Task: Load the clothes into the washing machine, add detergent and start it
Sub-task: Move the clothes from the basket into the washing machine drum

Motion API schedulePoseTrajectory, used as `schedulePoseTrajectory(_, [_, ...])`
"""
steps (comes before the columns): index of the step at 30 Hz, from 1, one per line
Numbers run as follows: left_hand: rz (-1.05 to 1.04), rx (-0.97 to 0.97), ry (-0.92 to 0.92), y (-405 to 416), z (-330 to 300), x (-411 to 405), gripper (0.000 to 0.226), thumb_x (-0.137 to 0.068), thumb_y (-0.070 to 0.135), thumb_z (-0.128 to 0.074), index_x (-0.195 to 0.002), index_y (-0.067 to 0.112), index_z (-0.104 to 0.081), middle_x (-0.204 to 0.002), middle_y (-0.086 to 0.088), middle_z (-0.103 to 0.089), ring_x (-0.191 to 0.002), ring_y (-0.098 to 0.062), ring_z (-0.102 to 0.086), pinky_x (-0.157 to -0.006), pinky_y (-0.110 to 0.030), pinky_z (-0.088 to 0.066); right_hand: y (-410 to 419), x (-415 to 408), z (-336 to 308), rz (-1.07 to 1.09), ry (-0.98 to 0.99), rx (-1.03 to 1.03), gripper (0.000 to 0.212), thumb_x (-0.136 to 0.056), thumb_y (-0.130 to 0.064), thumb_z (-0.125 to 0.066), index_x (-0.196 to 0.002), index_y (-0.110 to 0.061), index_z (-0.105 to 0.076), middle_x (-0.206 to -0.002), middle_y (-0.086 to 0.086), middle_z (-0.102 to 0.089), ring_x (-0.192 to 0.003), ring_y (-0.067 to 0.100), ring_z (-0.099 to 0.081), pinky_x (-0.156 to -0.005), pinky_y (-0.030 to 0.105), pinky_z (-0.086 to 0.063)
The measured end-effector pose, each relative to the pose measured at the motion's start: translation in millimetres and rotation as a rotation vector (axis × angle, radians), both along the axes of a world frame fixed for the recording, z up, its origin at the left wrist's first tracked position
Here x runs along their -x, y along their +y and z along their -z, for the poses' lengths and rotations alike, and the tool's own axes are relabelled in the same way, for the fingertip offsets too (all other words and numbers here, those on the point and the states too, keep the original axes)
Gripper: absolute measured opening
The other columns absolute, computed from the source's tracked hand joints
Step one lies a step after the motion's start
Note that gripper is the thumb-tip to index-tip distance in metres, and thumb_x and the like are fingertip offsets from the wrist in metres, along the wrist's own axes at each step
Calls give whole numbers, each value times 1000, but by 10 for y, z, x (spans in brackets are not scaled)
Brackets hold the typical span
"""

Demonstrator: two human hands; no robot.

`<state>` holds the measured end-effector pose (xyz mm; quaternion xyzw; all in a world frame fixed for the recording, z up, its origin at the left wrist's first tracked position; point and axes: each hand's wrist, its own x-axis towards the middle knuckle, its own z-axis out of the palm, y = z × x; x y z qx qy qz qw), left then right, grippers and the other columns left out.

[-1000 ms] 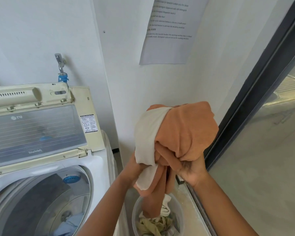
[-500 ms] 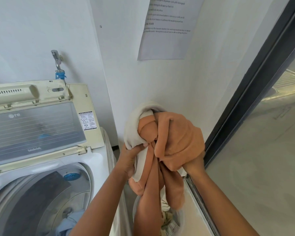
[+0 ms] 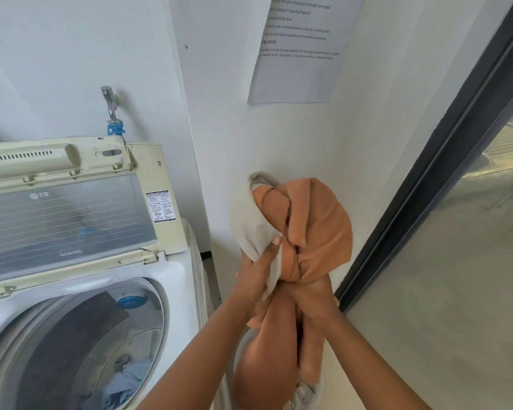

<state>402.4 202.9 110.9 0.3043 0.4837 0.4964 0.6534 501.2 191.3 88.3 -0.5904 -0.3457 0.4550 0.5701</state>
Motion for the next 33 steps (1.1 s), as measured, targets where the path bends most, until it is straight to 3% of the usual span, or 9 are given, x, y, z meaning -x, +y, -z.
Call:
schedulePoseTrajectory(2, [24,-97,90,-45,-64,-12,79,-64,64,-77,-131,27,-55,-122,2,-68,-117,-20,-62,-101,-41,-50,-9,-64,41,41,12,7,30,-78,-4,-76,-104,-18,-67,-117,17,-69,-112,31,-65,-95,35,-53])
schedulePoseTrajectory(4, [86,-229,100,-46,-132,-34,78,-76,41,-79,-142,20,-43,-126,-3,-65,-118,-21,-62,-94,-33,-54,17,-195,34,64,139,43,33,-73,7,-71,-98,-15,-72,-98,9,-76,-93,28,-73,-86,42,-58])
schedulePoseTrajectory(7, [264,-436,141,-60,-208,-88,82,-85,18,-74,-145,45,-26,-139,16,-52,-130,-7,-50,-104,-30,-47,66,-289,-101,103,484,20,34,-75,16,-64,-92,-12,-72,-88,7,-77,-81,22,-73,-73,35,-62])
schedulePoseTrajectory(11, [85,-375,226,-184,-126,-133,68,-78,42,-76,-136,39,-39,-131,13,-56,-124,-7,-54,-106,-38,-45,161,-317,-141,164,633,128,21,-78,8,-66,-94,-5,-70,-83,6,-76,-74,17,-72,-58,24,-59])
schedulePoseTrajectory(15, [-242,20,418,-278,221,-72,75,-69,82,-54,-126,34,-46,-131,5,-53,-124,-20,-52,-98,-45,-49,231,-393,-215,207,708,85,30,-72,1,-73,-100,-11,-71,-103,8,-72,-88,21,-70,-80,36,-59])
schedulePoseTrajectory(19, [-43,530,87,-294,482,-32,117,-38,103,-43,-141,50,-21,-149,-9,-33,-122,-45,-48,-70,-65,-55,231,-405,-254,150,768,60,19,-78,-3,-70,-93,-14,-70,-95,6,-73,-83,20,-70,-68,30,-60])
schedulePoseTrajectory(24, [-138,385,-148,-114,368,-164,105,-46,98,-45,-139,56,-21,-141,-2,-43,-114,-34,-54,-75,-61,-56,26,-355,-481,-48,859,191,19,-93,-16,-59,-80,-7,-70,-63,9,-73,-49,20,-70,-39,30,-54])
schedulePoseTrajectory(27, [-166,349,-171,-37,527,-159,126,-30,102,-47,-141,47,-31,-140,-3,-50,-108,-25,-59,-61,-42,-60,8,-349,-461,-106,828,224,21,-92,-28,-61,-97,-8,-63,-66,9,-74,-53,22,-72,-44,31,-56])
schedulePoseTrajectory(33, [-252,216,-286,34,310,-103,86,-70,93,-20,-119,36,-60,-108,0,-74,-105,-22,-63,-94,-44,-51,40,-548,-303,-162,786,211,37,-92,-43,-54,-103,-14,-73,-81,7,-75,-70,22,-73,-61,31,-59])
